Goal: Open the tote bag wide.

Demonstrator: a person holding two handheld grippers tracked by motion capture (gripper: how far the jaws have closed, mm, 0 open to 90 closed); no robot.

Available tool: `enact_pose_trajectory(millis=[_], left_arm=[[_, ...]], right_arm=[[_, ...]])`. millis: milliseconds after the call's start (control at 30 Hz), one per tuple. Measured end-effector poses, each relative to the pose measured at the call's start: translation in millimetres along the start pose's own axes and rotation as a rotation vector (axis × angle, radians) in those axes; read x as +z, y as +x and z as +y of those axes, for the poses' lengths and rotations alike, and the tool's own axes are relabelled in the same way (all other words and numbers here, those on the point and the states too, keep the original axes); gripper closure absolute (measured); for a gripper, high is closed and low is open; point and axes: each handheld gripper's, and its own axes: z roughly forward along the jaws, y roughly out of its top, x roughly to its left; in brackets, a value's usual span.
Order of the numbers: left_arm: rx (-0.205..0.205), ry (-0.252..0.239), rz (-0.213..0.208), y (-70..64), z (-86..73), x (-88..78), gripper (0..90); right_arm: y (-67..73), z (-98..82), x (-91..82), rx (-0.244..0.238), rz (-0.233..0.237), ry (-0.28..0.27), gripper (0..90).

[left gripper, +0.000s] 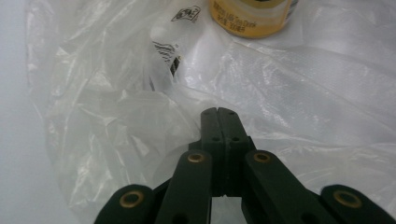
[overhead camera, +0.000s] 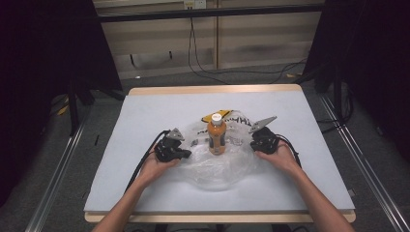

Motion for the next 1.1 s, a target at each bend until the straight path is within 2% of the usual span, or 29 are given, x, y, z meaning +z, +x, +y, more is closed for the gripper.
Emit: enact_pose_trajectory(millis=[33, 67, 133, 167, 233, 267, 300, 333, 367, 400, 467, 500, 533, 567, 633, 700, 733, 800, 833, 900, 933, 967, 1000, 1067, 1100], left_arm=[[0.000, 0.000, 0.000, 0.0, 0.0, 0.0, 90.0], [-0.026, -0.015, -0.005, 1.3, -1.4, 0.4, 90.0], [-0.031, -0.032, -0.004, 3.2, -1.8, 0.9, 90.0], [-0.045, -0.056, -0.002, 2.6, -2.5, 1.4, 90.0], [-0.043, -0.072, -0.015, 3.1, -2.5, 0.2, 90.0], [-0.057, -0.103, -0.020, 2.0, -2.3, -3.8, 90.0], [-0.057, -0.110, -0.014, 1.6, -1.8, -7.5, 90.0], [-0.059, -0.137, -0.019, 1.9, -2.1, -10.0, 90.0], [-0.059, -0.137, -0.019, 1.9, -2.1, -10.0, 90.0], [-0.068, -0.178, -0.019, 1.1, -2.3, -16.1, 90.0], [-0.064, -0.195, -0.016, 0.7, -1.8, -19.1, 90.0], [-0.058, -0.223, -0.013, -0.5, -1.2, -23.3, 90.0], [-0.058, -0.266, -0.009, -2.0, 0.0, -29.5, 90.0], [-0.052, -0.289, -0.005, -3.1, 0.3, -33.3, 90.0], [-0.035, -0.310, 0.005, -6.2, 0.5, -41.0, 90.0], [-0.035, -0.337, 0.011, -7.9, -1.1, -48.2, 89.9], [-0.032, -0.346, 0.011, -8.4, -1.7, -51.2, 87.4], [-0.023, -0.365, 0.021, -9.3, -3.8, -56.5, 84.9], [-0.037, -0.377, 0.022, -10.5, -5.3, -58.1, 81.6], [-0.034, -0.394, 0.019, -11.5, -8.7, -60.9, 79.3], [-0.044, -0.404, 0.024, -12.6, -9.9, -61.6, 77.5], [-0.046, -0.412, 0.039, -13.9, -11.2, -62.7, 73.4], [-0.051, -0.418, 0.041, -15.9, -12.8, -65.1, 65.7], [-0.048, -0.425, 0.042, -17.0, -13.4, -66.4, 59.1], [-0.053, -0.432, 0.062, -20.8, -14.0, -69.7, 53.5]], right_arm=[[0.0, 0.0, 0.0, 0.000, 0.000, 0.000, 90.0], [0.4, -0.5, 1.2, 0.014, -0.016, -0.015, 90.0], [1.4, -0.9, 2.1, 0.028, -0.033, -0.027, 90.0], [1.9, -0.7, 2.4, 0.028, -0.042, -0.032, 90.0], [1.7, -0.5, 2.2, 0.034, -0.026, -0.047, 90.0], [2.4, 1.0, -2.3, 0.041, -0.033, -0.078, 90.0], [3.0, 2.2, -5.7, 0.043, -0.034, -0.091, 90.0], [3.2, 2.8, -9.6, 0.047, -0.035, -0.114, 90.0], [3.1, 3.4, -13.8, 0.056, -0.031, -0.136, 90.0], [3.5, 3.9, -17.7, 0.056, -0.037, -0.152, 90.0], [4.1, 4.2, -21.5, 0.055, -0.048, -0.163, 90.0], [3.6, 3.5, -29.7, 0.079, -0.043, -0.213, 90.0], [3.5, 3.2, -32.5, 0.089, -0.052, -0.229, 90.0], [2.9, 2.7, -36.2, 0.096, -0.060, -0.253, 90.0], [3.4, 2.1, -45.0, 0.105, -0.071, -0.297, 90.0], [5.4, 2.2, -53.8, 0.109, -0.086, -0.337, 90.0], [6.6, 2.2, -58.0, 0.113, -0.088, -0.354, 90.0], [8.7, 1.2, -64.8, 0.121, -0.095, -0.385, 80.2], [10.0, 0.7, -67.6, 0.128, -0.092, -0.391, 77.3], [11.5, -0.2, -69.9, 0.125, -0.099, -0.398, 74.3], [13.9, -2.2, -73.5, 0.133, -0.112, -0.408, 63.6], [15.1, -3.0, -75.1, 0.138, -0.113, -0.413, 59.4], [17.9, -5.4, -78.6, 0.132, -0.124, -0.434, 49.4], [20.9, -7.6, -82.2, 0.137, -0.134, -0.458, 37.3], [22.8, -8.7, -84.3, 0.138, -0.133, -0.467, 34.6]])
